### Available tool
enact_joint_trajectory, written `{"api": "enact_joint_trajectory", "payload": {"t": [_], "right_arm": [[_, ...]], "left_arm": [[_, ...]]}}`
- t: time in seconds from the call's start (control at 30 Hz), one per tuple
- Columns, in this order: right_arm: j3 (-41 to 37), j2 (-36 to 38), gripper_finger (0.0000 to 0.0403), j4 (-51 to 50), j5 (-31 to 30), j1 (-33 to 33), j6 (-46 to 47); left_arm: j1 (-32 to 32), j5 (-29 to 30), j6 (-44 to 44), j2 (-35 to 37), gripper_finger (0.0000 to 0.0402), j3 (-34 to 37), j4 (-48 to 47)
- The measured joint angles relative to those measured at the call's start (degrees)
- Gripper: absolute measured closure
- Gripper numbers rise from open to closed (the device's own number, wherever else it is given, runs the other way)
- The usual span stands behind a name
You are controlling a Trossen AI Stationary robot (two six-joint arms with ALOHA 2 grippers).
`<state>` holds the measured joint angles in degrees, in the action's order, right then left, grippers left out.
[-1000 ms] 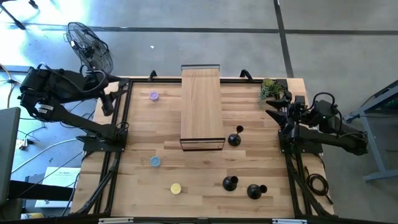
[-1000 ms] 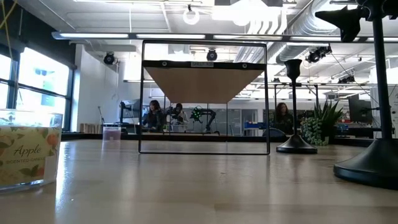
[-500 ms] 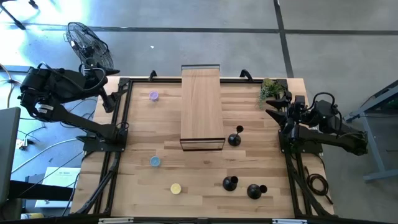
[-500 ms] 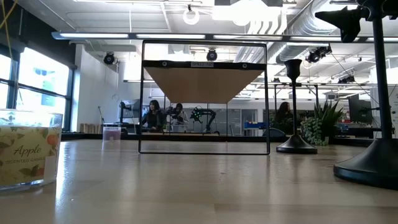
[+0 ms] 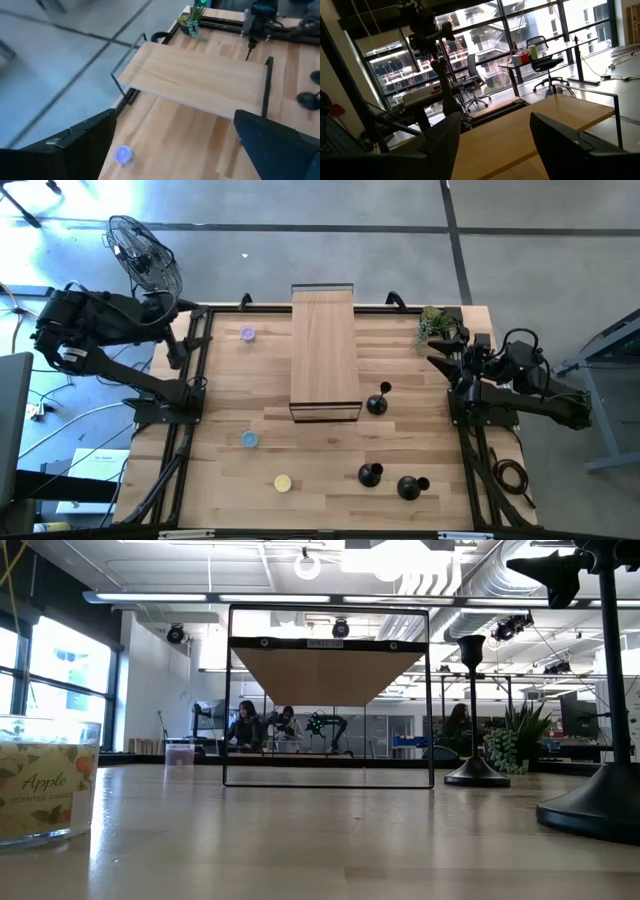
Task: Pick & Place candle stick holders
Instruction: Put the purple scented candle on the shelf
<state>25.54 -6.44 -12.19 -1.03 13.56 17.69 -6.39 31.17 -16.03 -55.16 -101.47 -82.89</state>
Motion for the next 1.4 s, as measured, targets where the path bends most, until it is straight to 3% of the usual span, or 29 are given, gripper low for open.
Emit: {"api": "enact_joint_trajectory", "payload": {"t": [0.2, 0.37, 0.6, 0.8, 0.93, 1.13, 1.4], "right_arm": [[0.0, 0.0, 0.0169, 0.0, 0.3, 0.0, -0.2], [0.0, 0.0, 0.0169, 0.0, 0.5, 0.0, -0.2], [0.0, 0.0, 0.0169, -0.1, 1.3, 0.0, 1.4], [0.0, 0.0, 0.0169, -0.1, 1.3, 0.0, 1.7], [0.0, 0.0, 0.0169, -0.2, 1.0, 0.0, 1.7], [0.0, 0.0, 0.0169, -0.1, 1.0, 0.0, 3.3], [0.0, 0.0, 0.0169, -0.2, 1.3, 0.0, 4.4]], "left_arm": [[0.0, 6.6, -5.3, -2.4, 0.0005, 0.0, 0.2], [0.0, 10.7, -4.2, -4.8, 0.0005, 0.0, 0.3], [3.7, 11.4, -2.1, -8.7, 0.0005, -7.0, -2.1], [17.0, 5.3, -1.8, -14.6, 0.0006, -18.8, -7.2], [27.8, -1.7, 0.3, -17.8, 0.0006, -23.7, -7.1], [42.9, -12.8, 3.9, -21.8, 0.0006, -24.2, -7.2], [56.3, -26.6, 4.2, -29.2, 0.0006, -24.0, -7.1]]}}
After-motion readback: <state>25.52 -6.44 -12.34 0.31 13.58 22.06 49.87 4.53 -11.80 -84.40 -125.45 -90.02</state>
